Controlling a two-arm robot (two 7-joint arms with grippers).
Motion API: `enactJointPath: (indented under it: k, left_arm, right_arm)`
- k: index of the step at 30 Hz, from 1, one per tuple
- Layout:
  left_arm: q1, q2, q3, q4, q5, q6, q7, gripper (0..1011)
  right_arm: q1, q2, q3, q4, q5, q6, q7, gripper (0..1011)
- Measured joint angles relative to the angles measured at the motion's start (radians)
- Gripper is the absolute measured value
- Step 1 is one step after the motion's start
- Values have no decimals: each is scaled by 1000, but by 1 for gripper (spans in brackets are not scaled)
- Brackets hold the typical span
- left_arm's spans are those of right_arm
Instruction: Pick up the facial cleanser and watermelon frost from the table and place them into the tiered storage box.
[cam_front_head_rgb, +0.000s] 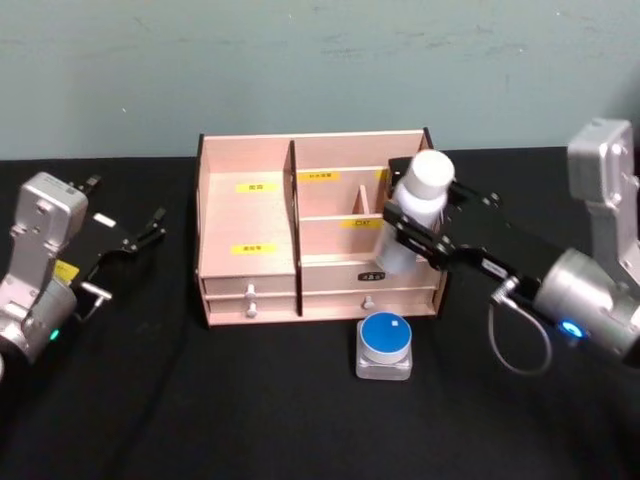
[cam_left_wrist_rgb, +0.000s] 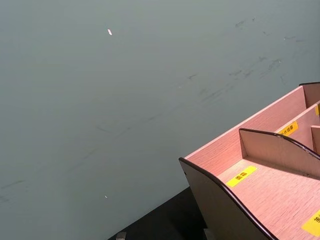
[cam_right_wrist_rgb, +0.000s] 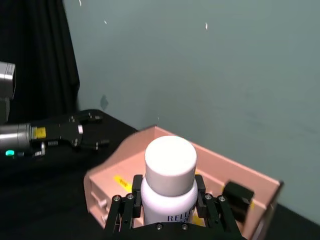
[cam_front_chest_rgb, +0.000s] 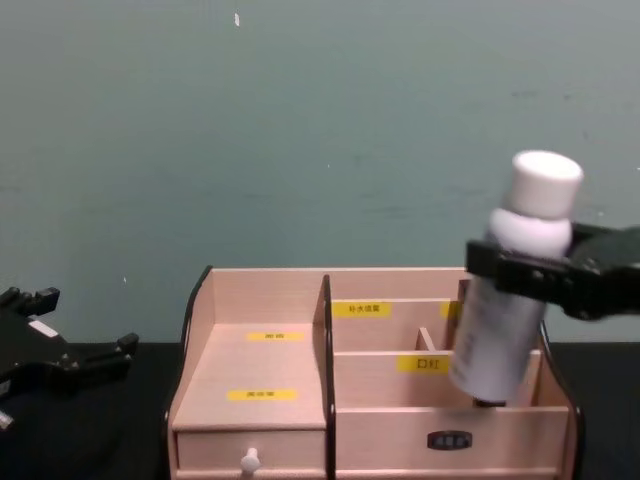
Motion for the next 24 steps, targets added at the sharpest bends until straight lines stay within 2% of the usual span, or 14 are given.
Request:
enactJointPath:
  k: [11,24]
  left_arm:
    - [0,0,0,0,0,0,0,1001]
    - [0,0,0,0,0,0,0,1001]
  right_arm:
    - [133,-63,-78,99,-13,2,-4,601]
    - [231,-120,-118,209,-54,3,-29,601]
